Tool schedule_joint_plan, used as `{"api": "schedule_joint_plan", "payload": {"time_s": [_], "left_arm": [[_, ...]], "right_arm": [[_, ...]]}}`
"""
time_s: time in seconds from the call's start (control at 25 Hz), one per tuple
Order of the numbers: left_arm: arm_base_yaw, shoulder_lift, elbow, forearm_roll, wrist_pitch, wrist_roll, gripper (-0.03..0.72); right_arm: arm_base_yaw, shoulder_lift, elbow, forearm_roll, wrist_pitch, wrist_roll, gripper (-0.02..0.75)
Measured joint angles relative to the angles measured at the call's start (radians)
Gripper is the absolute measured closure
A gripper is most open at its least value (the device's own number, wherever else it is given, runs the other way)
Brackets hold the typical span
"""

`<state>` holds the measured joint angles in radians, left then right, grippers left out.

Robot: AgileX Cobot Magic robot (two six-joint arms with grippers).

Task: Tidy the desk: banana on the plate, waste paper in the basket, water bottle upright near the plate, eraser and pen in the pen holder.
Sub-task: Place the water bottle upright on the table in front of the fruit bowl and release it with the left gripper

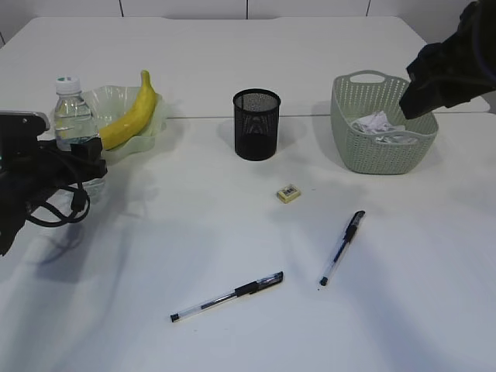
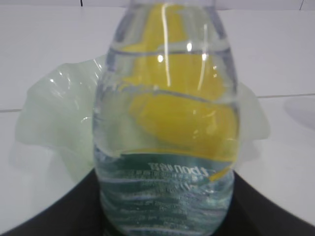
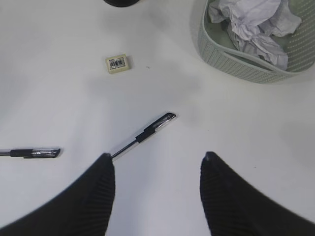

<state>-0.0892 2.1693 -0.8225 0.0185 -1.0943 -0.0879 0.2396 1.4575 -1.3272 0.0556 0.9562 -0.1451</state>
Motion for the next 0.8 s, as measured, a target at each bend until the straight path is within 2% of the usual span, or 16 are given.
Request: {"api": "schedule_joint_plan", "payload": {"time_s": [0.4,0.6,0.8], "left_arm": [[0.000,0.002,-0.002,0.076,-0.003,0.000,0.302],[0.000,0.002,0.003,0.084,-0.005,0.000,0.255],[0.000,0.002,0.030,0.084,-0.038,0.000,0.241]], "right_arm": [[0.000,0.000,0.000,0.000,0.009,0.006,0.328],[0.000,0.000,0.000,0.000,0.009,0.006,0.328],[0.000,0.000,0.000,0.000,0.009,0.006,0.328]]}}
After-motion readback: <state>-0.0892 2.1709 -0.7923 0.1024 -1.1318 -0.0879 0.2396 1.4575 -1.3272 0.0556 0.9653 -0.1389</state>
